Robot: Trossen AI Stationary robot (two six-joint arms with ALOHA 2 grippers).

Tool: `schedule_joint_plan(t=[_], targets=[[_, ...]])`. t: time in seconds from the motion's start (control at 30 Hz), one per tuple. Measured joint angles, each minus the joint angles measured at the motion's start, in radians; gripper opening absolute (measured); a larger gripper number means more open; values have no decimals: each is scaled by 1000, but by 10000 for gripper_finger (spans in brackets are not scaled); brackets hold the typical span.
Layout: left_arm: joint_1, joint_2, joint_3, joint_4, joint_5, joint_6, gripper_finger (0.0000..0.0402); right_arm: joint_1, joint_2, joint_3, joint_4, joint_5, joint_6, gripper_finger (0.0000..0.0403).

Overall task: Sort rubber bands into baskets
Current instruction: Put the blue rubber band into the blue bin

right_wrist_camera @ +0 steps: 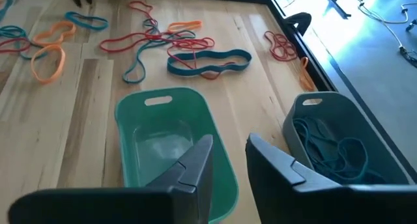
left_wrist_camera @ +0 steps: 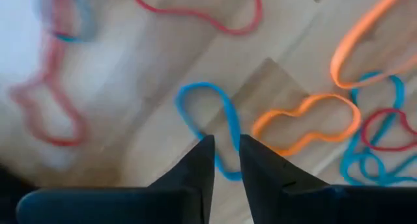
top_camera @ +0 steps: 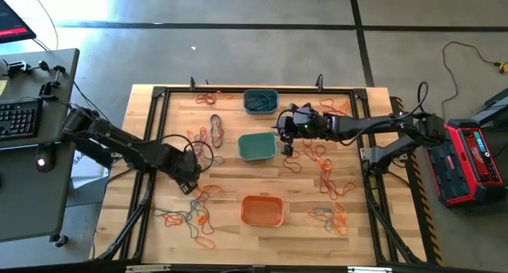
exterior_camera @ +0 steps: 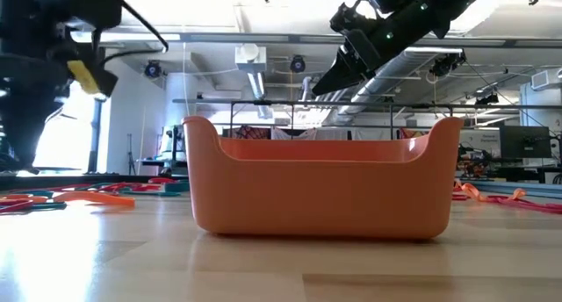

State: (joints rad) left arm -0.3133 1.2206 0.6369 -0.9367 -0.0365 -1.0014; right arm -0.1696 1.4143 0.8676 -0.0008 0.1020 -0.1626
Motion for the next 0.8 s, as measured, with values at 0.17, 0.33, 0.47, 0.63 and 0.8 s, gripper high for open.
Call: schedule_joint_plan(t=[0.17, 0.33, 0.47, 0.63, 0.8], targets=[[15, 1, -75, 22, 25, -30, 65, 0, 0, 0, 4, 0, -2, 81], [21, 1, -104, 57, 13, -32, 82, 0, 0, 0, 1, 0, -2, 81], [21, 1, -103, 116, 10, 6, 91, 0, 0, 0, -1, 0, 1, 81], [37, 23, -104, 83, -2, 8, 92, 0, 0, 0, -6, 0, 5, 81], [59, 73, -100, 92, -3, 24, 92, 0, 0, 0, -10, 0, 5, 81]])
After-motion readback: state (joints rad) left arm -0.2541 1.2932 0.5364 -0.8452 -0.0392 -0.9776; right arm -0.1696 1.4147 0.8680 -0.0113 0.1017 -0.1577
